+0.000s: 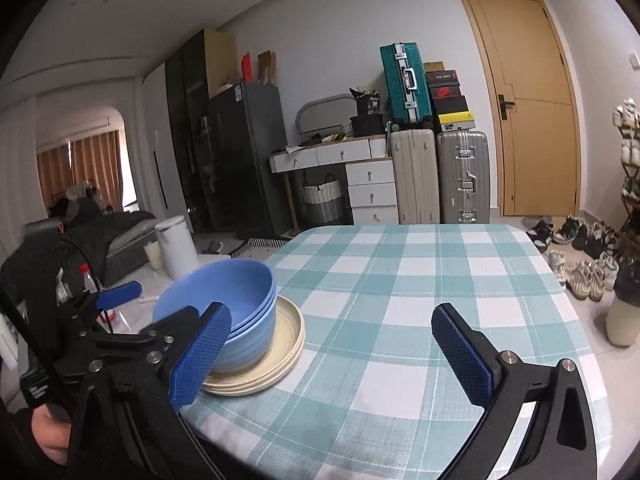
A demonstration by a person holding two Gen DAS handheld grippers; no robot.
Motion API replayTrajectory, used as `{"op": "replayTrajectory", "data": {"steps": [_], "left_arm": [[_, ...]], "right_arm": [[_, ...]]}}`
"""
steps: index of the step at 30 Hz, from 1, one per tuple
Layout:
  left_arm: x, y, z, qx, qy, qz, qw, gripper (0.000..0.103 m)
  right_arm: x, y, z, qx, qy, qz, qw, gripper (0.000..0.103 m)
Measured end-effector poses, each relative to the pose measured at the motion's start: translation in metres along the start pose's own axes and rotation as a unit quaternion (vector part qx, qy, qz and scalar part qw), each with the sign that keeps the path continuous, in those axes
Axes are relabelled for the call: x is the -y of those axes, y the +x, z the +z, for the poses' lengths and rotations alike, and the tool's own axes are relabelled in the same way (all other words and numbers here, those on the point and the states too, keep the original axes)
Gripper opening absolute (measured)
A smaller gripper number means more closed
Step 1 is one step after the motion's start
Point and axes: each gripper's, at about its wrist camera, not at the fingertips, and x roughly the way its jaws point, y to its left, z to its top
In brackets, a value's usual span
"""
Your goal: Organize plates and bowls
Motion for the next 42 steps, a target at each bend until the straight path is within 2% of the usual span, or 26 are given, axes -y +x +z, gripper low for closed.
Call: {"op": "replayTrajectory", "data": {"steps": [2,5,13,16,20,24,30,36,39,42], "left_arm": [[-0.002,-0.004,0.001,0.017,-0.009,-0.006,0.9998,0.103],[-0.001,0.001,-0.001,0.002,-0.008,-0.007,0.9999,0.103],[0.017,-0.008,-0.005,0.021,0.040,0.000,0.9990,0.103],[0.022,-0.010,-0.006,0.026,0.053,0.014,0.9982,0.103],[0.017,-0.011,-0.004,0.023,0.040,-0.001,0.9989,0.103],[0.008,-0.008,-0.002,0.009,0.014,-0.031,0.9994,0.103],[0.006,-0.010,-0.002,0.010,0.015,-0.030,0.9994,0.103],[0.015,-0.015,-0.003,0.027,0.038,-0.009,0.9989,0.103],[0.012,-0.018,-0.001,0.037,0.033,0.028,0.9984,0.103],[0.007,-0.015,0.000,0.030,0.019,0.022,0.9991,0.103]], "right_arm": [[-0.006,-0.001,-0.001,0.002,-0.015,-0.003,1.000,0.102],[-0.012,-0.002,-0.002,0.007,-0.029,-0.001,1.000,0.102],[-0.016,-0.003,-0.002,0.008,-0.032,-0.001,0.999,0.102],[-0.013,-0.002,-0.002,0.004,-0.025,-0.003,1.000,0.102],[-0.010,-0.002,-0.002,0.004,-0.017,-0.004,1.000,0.102],[-0.007,-0.001,-0.002,0.002,-0.012,-0.001,1.000,0.102],[-0.006,0.000,-0.003,-0.005,-0.009,0.003,1.000,0.102],[-0.006,0.006,-0.004,-0.010,-0.011,0.003,1.000,0.102],[-0.006,0.008,-0.004,-0.012,-0.013,0.004,1.000,0.102],[-0.007,0.008,-0.005,-0.014,-0.014,0.004,1.000,0.102]]}}
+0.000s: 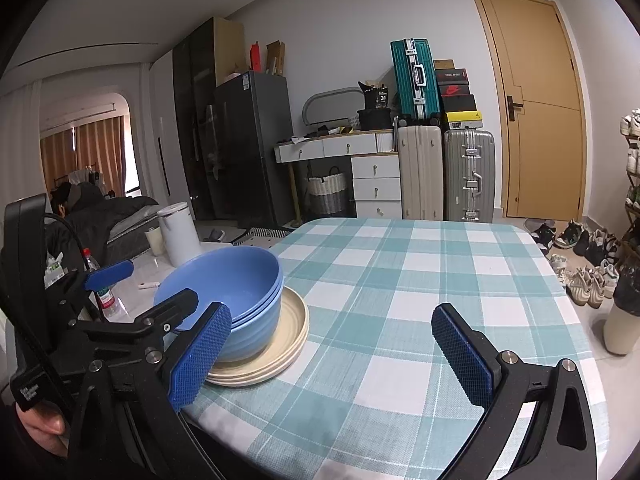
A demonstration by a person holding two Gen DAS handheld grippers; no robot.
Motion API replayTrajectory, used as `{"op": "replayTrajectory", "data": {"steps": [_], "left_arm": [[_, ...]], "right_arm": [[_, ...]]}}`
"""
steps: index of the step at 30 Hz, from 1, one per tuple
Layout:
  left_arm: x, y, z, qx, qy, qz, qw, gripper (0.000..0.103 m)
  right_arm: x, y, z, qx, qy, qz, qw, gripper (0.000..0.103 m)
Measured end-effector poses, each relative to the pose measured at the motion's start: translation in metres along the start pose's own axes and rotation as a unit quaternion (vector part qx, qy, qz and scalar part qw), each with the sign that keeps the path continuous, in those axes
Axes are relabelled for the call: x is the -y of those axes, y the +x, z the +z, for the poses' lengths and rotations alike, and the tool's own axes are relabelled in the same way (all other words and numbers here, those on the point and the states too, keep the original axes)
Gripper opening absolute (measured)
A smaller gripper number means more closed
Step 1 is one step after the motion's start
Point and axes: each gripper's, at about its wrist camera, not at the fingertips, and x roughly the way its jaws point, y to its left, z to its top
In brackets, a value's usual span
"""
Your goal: Organize plates and bowls
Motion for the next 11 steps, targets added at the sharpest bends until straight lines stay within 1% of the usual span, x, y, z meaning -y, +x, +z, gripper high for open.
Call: {"op": "replayTrajectory", "data": {"steps": [3,7,11], "left_arm": [[-0.0020,0.0041,-0.0001,-0.011,-0.006,-0.011,0.9999,0.103],[-0.0009,-0.0025,-0.0007,0.007,-0.006,-0.012,0.9999,0.103],[0.0026,-0.0033,-0.0010,0.011,-0.002,-0.006,0.9999,0.103]], "right_arm": [[-0.0002,0.0008,-0.0007,-0.002,-0.002,0.000,1.000,0.102],[-0.0004,0.0025,-0.0020,-0.004,-0.003,0.001,1.000,0.102],[-0.0007,0.0018,-0.0014,-0.003,-0.002,0.001,1.000,0.102]]}}
